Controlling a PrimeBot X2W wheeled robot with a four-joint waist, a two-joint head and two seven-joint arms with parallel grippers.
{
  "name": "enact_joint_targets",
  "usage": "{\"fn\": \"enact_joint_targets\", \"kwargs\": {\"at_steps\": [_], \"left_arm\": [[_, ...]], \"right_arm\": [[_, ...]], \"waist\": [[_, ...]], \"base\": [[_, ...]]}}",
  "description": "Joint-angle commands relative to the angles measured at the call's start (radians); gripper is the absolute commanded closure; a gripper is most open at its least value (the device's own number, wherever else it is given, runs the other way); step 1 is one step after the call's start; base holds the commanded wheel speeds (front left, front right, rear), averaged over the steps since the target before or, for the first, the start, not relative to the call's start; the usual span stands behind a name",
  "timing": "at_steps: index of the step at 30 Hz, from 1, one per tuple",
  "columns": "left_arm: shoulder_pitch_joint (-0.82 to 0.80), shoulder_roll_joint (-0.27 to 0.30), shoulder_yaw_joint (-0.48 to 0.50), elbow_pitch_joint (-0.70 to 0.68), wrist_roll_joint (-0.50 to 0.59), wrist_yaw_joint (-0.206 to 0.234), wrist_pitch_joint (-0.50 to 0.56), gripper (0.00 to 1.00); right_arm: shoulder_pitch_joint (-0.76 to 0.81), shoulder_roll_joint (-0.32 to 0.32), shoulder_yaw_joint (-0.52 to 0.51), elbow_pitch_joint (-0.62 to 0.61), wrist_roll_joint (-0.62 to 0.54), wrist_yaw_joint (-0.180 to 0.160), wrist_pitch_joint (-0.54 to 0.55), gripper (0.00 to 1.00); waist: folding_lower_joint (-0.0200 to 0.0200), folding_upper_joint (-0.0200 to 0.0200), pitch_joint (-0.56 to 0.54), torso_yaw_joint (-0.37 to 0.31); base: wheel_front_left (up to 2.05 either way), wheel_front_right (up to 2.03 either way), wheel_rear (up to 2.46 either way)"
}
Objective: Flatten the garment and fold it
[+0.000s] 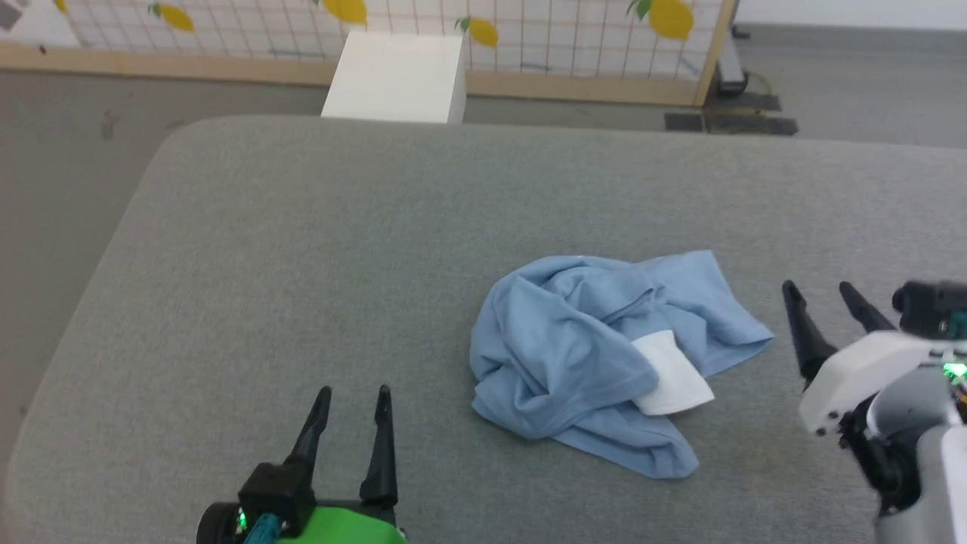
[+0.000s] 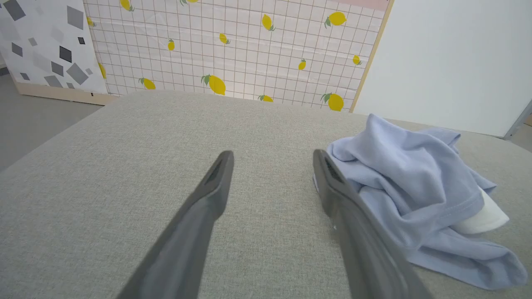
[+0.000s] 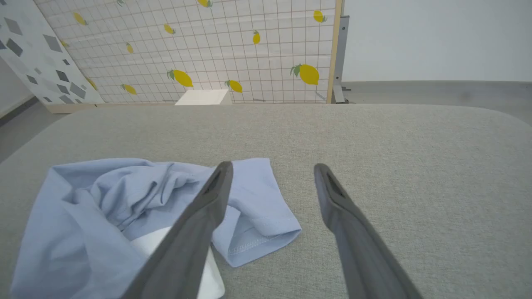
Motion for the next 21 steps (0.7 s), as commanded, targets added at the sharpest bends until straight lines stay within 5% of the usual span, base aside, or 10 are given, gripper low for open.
{"fn": "enact_joint_targets", "kwargs": {"at_steps": [1, 13, 14, 15, 21], "left_arm": [[-0.026, -0.008, -0.001, 0.008, 0.018, -0.011, -0.004, 0.00], [-0.107, -0.035, -0.013, 0.022, 0.043, -0.034, -0.004, 0.00], [-0.111, -0.035, -0.015, 0.023, 0.042, -0.033, -0.004, 0.00], [-0.116, -0.036, -0.019, 0.024, 0.036, -0.029, -0.004, 0.00], [-0.112, -0.037, -0.019, 0.033, 0.014, -0.017, -0.004, 0.00]], "right_arm": [[-0.032, -0.012, -0.011, 0.024, 0.002, -0.002, 0.029, 0.00], [-0.209, -0.119, 0.052, 0.370, -0.091, -0.002, 0.152, 0.00], [-0.218, -0.123, 0.054, 0.400, -0.092, -0.002, 0.167, 0.07], [-0.229, -0.133, 0.071, 0.468, -0.092, -0.002, 0.210, 1.00], [-0.247, -0.157, 0.083, 0.487, -0.067, -0.002, 0.157, 1.00]], "waist": [[0.0000, 0.0000, 0.040, 0.036], [0.0000, 0.0000, 0.172, 0.165], [0.0000, 0.0000, 0.179, 0.170], [0.0000, 0.0000, 0.185, 0.178], [0.0000, 0.0000, 0.148, 0.167]], "base": [[0.00, 0.00, 0.00], [0.00, 0.00, 0.00], [0.00, 0.00, 0.00], [0.00, 0.00, 0.00], [0.00, 0.00, 0.00]]}}
